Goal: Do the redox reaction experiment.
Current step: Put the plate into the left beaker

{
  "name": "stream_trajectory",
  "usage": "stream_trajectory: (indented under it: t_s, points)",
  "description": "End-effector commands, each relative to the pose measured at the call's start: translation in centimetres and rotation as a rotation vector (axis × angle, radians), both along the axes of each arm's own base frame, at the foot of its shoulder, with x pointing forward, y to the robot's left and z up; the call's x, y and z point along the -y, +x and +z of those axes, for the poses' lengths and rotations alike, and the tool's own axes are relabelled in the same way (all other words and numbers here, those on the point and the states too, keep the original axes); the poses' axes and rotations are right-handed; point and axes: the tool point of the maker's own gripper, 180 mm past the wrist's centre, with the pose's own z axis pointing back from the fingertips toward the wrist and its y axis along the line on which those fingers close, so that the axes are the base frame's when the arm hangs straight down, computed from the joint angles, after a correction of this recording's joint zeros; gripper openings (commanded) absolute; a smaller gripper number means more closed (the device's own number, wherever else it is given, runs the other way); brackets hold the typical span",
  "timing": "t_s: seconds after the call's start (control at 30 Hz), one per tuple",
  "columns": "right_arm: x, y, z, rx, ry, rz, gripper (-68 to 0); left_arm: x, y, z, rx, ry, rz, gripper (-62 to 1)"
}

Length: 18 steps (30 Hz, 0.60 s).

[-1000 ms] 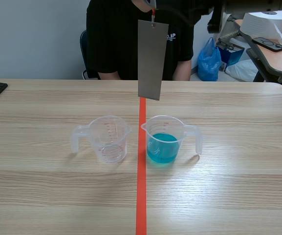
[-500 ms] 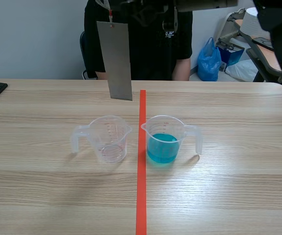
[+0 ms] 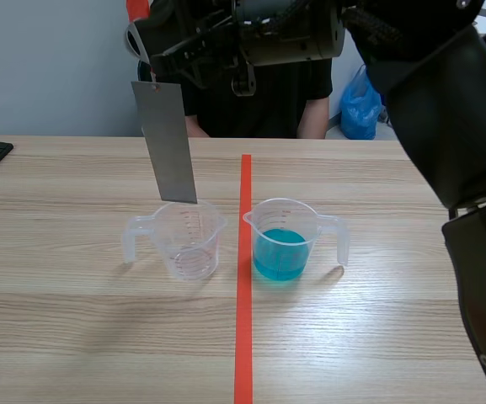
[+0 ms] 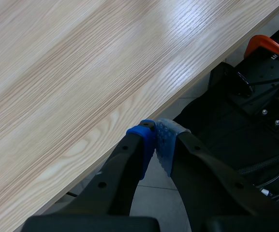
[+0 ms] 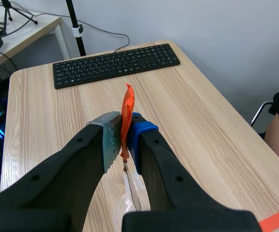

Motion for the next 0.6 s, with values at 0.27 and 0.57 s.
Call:
stream_trajectory:
  t_s: [0.27, 0.57]
  points:
    - [-0.5, 1.2, -0.6, 0.001, 0.034, 0.004, -65.8, 0.3, 0.2, 0.5, 0.018, -0.014, -0.012, -56.9]
    - [-1.2, 2.0, -3.6, -0.028, 0.011, -0.006, -65.8, 0.3, 0.2, 0.5, 0.018, -0.014, -0.012, -56.9]
